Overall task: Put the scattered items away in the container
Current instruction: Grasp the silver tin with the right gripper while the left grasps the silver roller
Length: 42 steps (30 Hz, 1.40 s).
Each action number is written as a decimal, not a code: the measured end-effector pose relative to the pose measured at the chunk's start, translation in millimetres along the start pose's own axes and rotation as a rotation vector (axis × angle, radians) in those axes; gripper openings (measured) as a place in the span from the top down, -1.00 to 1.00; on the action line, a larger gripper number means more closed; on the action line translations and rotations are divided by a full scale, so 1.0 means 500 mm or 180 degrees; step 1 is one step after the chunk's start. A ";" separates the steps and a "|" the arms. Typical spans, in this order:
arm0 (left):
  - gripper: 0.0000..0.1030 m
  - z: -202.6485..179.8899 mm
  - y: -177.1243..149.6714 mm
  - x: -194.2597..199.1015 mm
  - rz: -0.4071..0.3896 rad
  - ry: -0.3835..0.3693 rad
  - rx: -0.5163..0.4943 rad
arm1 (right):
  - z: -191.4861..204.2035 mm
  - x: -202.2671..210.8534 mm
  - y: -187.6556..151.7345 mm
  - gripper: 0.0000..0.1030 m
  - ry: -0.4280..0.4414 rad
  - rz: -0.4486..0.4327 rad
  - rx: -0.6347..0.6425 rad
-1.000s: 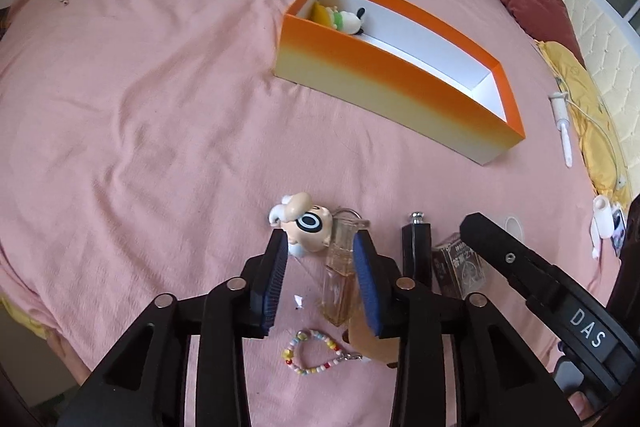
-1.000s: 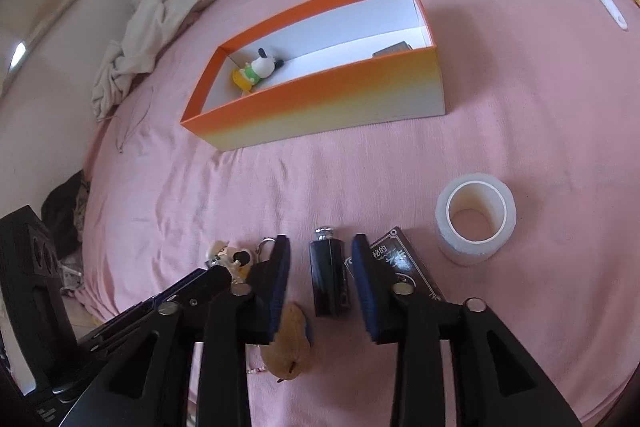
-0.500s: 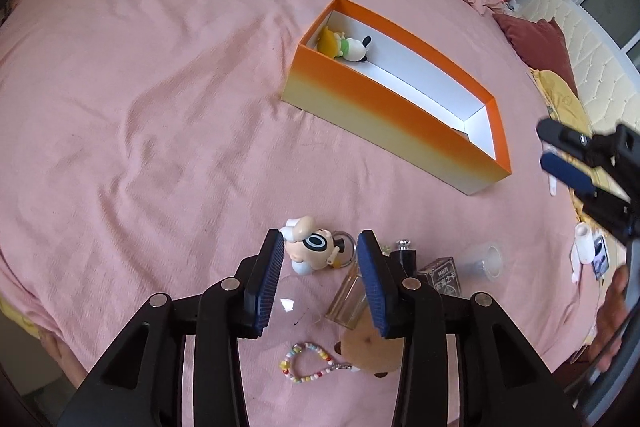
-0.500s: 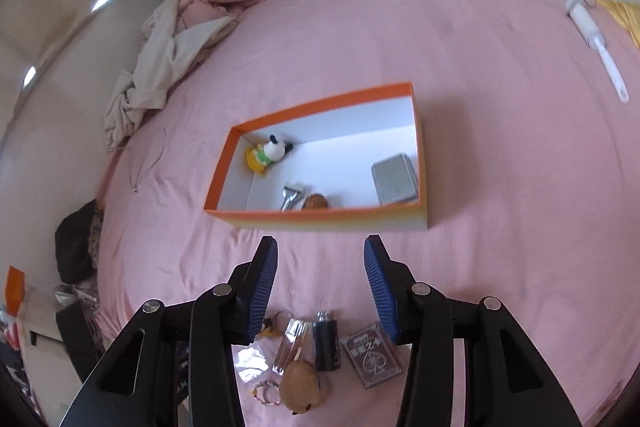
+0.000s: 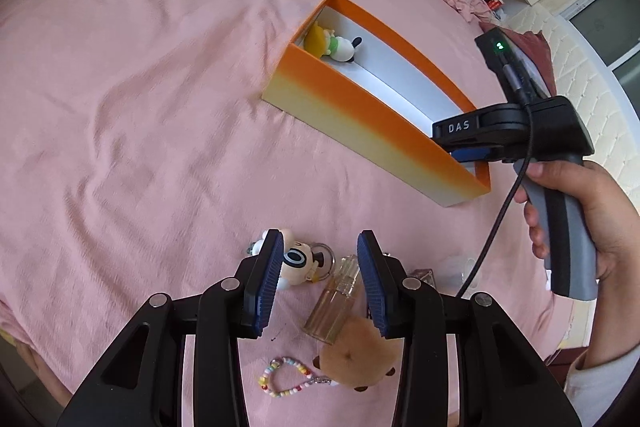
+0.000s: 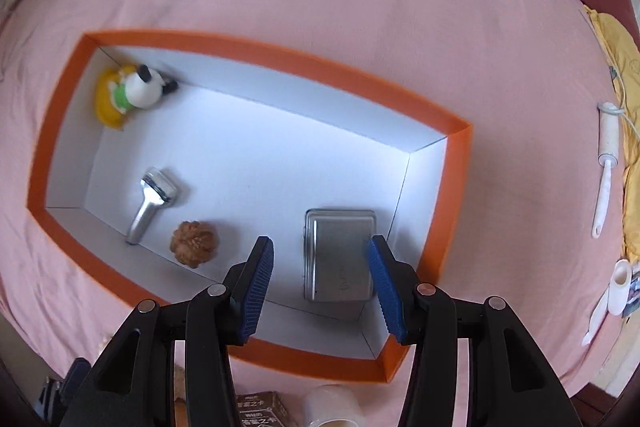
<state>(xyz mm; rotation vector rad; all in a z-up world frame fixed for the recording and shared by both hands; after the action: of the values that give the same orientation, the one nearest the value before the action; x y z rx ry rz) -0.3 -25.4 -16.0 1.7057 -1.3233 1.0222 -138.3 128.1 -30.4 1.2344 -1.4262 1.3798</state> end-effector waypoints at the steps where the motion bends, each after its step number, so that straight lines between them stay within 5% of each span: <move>1: 0.22 0.006 0.001 -0.002 0.0009 0.0028 0.0011 | 0.002 -0.010 0.004 0.05 -0.0054 0.0003 0.0004; 6: 0.23 0.026 0.001 -0.001 0.0006 0.0016 0.0100 | 0.004 -0.007 0.015 0.23 -0.0161 -0.0142 -0.0005; 14: 0.22 -0.003 0.009 0.038 -0.0071 -0.0022 0.0018 | -0.003 0.100 -0.021 0.23 0.0990 -0.0808 -0.0229; 19: 0.20 -0.103 0.093 0.121 -0.0185 -0.0231 -0.0264 | -0.050 0.212 -0.101 0.23 0.1696 -0.1447 -0.0388; 21: -0.20 -0.151 0.147 0.107 0.0016 -0.0005 -0.0556 | -0.081 0.239 -0.139 0.23 0.1851 -0.1617 -0.0469; 26: -0.20 -0.197 0.263 -0.021 0.0809 0.0863 -0.1029 | -0.156 0.268 -0.218 0.23 0.1988 -0.1912 -0.0746; 30: -0.20 -0.177 0.284 -0.134 0.1159 0.1675 -0.1463 | -0.190 0.257 -0.239 0.23 0.2147 -0.2024 -0.0847; 37: -0.17 -0.157 0.274 -0.217 0.1345 0.1637 -0.1470 | -0.208 0.245 -0.234 0.23 0.2236 -0.2048 -0.0910; 39: 0.43 -0.148 0.279 -0.211 0.1347 0.1517 -0.1403 | -0.211 0.238 -0.242 0.23 0.2258 -0.2030 -0.0908; 42: 0.44 -0.120 0.295 -0.188 0.1306 0.1696 -0.1352 | -0.211 0.225 -0.246 0.23 0.2257 -0.1994 -0.0918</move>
<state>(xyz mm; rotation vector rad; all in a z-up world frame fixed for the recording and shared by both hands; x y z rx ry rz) -167.5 35.9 -65.2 0.7878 -1.4193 1.2080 -52.9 226.9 117.6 0.7768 -0.6301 0.9733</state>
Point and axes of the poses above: each gripper's, at about its wrist camera, not at the fingertips, and x roughly against the way its jaws point, z to its left, y to its top, the point moved 9 cm from there along -x, roughly the way its jaws point, and after that the axes turned 15 degrees about z, right-handed, at the moved point
